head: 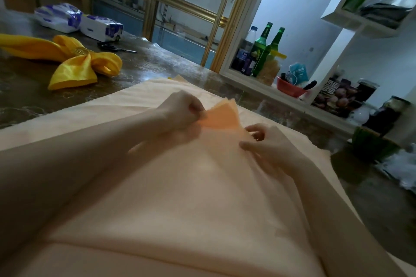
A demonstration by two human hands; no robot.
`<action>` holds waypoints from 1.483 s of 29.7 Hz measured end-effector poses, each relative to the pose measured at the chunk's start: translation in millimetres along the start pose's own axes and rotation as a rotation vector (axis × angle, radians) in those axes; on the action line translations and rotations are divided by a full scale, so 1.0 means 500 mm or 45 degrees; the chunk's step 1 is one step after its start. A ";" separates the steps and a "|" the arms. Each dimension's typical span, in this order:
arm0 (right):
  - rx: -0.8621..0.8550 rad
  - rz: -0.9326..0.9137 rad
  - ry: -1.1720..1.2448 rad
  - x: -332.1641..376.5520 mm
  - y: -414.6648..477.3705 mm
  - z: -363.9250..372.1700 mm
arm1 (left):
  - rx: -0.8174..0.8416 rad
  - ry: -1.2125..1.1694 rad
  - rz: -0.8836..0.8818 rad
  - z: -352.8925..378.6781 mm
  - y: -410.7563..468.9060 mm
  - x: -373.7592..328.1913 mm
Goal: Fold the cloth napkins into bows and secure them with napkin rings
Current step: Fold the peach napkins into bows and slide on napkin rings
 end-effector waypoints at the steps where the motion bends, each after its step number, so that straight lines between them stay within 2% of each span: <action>1: -0.042 -0.048 -0.034 0.006 0.002 0.005 | -0.012 0.137 0.109 0.000 -0.008 -0.010; 3: -0.144 -0.178 -0.127 0.027 0.003 0.015 | 0.001 0.346 0.280 0.008 -0.023 -0.025; 5: -0.197 -0.295 -0.174 0.051 -0.003 0.031 | 0.008 0.436 0.353 0.014 -0.025 -0.020; 9: -0.252 -0.368 -0.326 0.063 -0.016 0.055 | 0.004 0.561 0.292 0.027 -0.022 -0.007; 15: -0.334 -0.381 -0.148 0.059 -0.016 0.059 | 0.005 0.592 0.115 0.038 -0.023 -0.009; 17: -0.374 -0.375 -0.067 0.058 -0.017 0.054 | 0.016 0.536 0.071 0.040 -0.020 -0.008; 20: -0.354 -0.292 0.077 0.050 -0.017 0.042 | 0.003 0.227 -0.020 0.027 -0.015 0.004; 23: -0.288 -0.261 0.183 0.045 -0.018 0.037 | 0.013 0.117 0.035 0.013 -0.015 0.005; 29: -0.214 -0.325 -0.038 0.050 -0.011 0.048 | -0.114 0.106 0.216 -0.004 -0.025 -0.017; 33: -0.406 -0.371 -0.215 0.055 -0.009 0.052 | -0.074 0.262 0.239 0.006 -0.031 -0.020; 38: -0.528 -0.493 -0.312 0.079 -0.022 0.069 | -0.171 0.294 0.364 0.010 -0.046 -0.035; 44: -0.349 -0.511 -0.431 0.086 -0.024 0.083 | -0.025 0.524 0.323 0.032 -0.042 -0.037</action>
Point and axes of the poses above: each hand's wrist, its own y-axis towards the middle knuckle, its own z-axis out of the palm, x = y × z, the point moved 5 cm from there along y, towards the middle knuckle, and after that the axes turned 4 degrees about x, right-handed, at the moved point
